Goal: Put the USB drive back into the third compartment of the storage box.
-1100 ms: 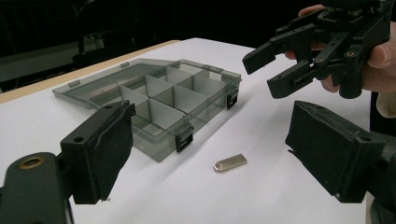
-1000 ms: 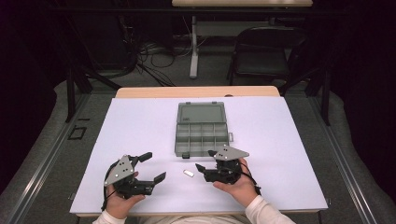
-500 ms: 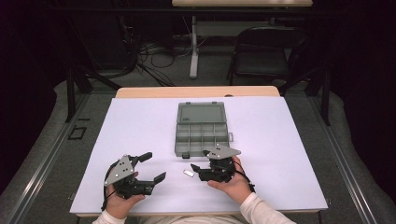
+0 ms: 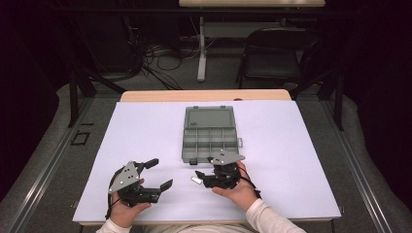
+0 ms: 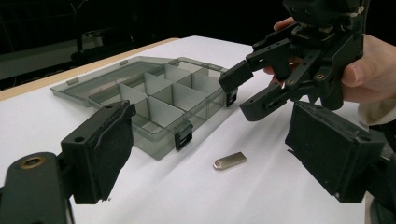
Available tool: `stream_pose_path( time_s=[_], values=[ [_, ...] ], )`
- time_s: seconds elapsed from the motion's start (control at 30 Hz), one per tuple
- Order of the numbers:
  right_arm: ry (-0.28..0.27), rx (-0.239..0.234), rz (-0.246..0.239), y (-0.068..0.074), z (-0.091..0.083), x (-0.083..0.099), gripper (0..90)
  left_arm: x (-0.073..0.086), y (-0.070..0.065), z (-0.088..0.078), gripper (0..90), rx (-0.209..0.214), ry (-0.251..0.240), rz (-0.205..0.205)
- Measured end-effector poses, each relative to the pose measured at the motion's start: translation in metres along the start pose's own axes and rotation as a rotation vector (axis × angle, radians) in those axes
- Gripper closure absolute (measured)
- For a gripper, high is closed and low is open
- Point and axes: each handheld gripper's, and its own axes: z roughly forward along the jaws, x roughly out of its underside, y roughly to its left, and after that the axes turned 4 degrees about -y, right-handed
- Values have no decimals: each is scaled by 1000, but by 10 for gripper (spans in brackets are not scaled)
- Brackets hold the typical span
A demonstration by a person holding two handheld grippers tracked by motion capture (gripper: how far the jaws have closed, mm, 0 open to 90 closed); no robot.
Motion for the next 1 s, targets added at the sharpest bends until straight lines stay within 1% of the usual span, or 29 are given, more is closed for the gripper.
stream_pose_path(
  time_s=[0.2,0.23,0.37,0.4,0.6,0.63,0.7,0.73,0.87,0.9,1.0],
  values=[
    [9,-4,-1,1,5,1,355,0,0,0,148,3,2,3],
    [21,-9,-1,1,7,2,361,0,0,0,148,1,1,1],
    [38,-8,-4,1,9,4,379,0,0,0,148,1,1,4],
    [41,-15,-3,1,12,5,395,0,0,0,148,1,2,3],
    [51,-13,1,2,16,6,432,0,1,0,148,3,6,-1],
    [51,-21,3,3,17,7,459,0,1,0,148,3,6,-1],
    [51,-25,1,3,17,7,466,0,1,0,149,4,6,2],
    [42,-30,-1,3,18,8,491,0,1,0,149,4,6,1],
    [41,-40,2,4,19,8,502,1,1,0,149,5,6,-2],
    [57,-50,4,4,20,9,523,1,1,0,149,6,5,1],
    [66,-54,1,6,22,10,533,1,1,0,149,6,5,2]
  ],
)
